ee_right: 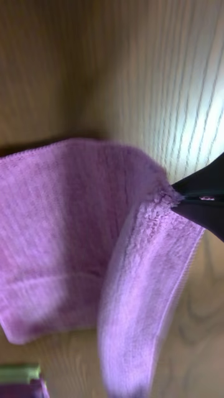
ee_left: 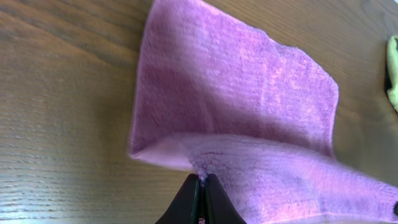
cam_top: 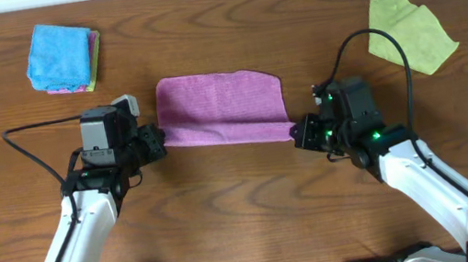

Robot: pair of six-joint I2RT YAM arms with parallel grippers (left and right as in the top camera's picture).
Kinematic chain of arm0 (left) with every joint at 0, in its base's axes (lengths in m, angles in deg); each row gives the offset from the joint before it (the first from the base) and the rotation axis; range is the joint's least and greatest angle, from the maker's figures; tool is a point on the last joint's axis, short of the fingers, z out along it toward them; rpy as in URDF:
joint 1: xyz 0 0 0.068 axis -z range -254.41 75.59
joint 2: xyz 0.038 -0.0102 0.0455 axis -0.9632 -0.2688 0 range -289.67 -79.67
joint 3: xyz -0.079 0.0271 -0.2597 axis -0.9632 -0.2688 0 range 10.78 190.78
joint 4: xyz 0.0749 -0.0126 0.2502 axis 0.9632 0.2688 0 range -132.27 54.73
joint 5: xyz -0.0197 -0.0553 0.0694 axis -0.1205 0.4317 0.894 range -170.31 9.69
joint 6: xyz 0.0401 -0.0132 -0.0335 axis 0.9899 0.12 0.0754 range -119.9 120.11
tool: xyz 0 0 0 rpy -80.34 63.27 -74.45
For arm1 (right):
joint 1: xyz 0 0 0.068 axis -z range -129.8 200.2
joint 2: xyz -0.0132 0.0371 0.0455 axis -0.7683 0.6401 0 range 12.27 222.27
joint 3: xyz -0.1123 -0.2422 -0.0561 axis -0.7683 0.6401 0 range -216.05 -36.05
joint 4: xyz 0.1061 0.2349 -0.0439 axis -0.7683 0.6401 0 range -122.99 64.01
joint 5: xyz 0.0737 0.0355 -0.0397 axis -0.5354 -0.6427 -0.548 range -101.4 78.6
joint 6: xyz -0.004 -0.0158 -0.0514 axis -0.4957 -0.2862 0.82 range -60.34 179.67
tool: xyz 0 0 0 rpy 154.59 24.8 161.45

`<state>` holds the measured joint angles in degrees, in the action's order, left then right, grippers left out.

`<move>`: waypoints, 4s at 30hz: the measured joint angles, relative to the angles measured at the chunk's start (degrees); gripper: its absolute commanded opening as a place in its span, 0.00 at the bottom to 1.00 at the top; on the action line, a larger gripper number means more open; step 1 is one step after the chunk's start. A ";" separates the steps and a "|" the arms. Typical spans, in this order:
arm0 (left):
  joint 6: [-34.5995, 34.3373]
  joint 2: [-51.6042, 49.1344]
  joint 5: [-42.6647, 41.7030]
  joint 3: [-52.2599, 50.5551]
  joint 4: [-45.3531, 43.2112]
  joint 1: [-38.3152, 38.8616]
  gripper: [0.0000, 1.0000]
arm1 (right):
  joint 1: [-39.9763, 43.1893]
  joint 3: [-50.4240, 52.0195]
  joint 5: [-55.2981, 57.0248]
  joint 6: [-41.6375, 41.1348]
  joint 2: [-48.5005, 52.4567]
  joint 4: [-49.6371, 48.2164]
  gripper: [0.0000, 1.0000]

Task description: Fold the cloth

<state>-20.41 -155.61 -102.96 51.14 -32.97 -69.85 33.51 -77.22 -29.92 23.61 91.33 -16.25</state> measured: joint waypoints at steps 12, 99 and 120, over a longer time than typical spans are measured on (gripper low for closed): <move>1.11 -0.22 1.95 0.72 -1.92 1.14 0.06 | -4.55 -5.66 7.69 4.76 1.14 0.46 0.02; 11.61 -33.20 9.05 35.28 12.02 1.33 0.05 | -2.25 -34.05 19.41 7.56 31.50 9.29 0.02; 16.98 -41.16 15.17 38.53 7.13 6.49 0.05 | -1.97 -34.05 24.22 9.60 29.11 11.02 0.02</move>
<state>-3.42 -196.77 -87.79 89.67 -25.84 -63.36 31.55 -111.27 -5.71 33.21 120.45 -5.24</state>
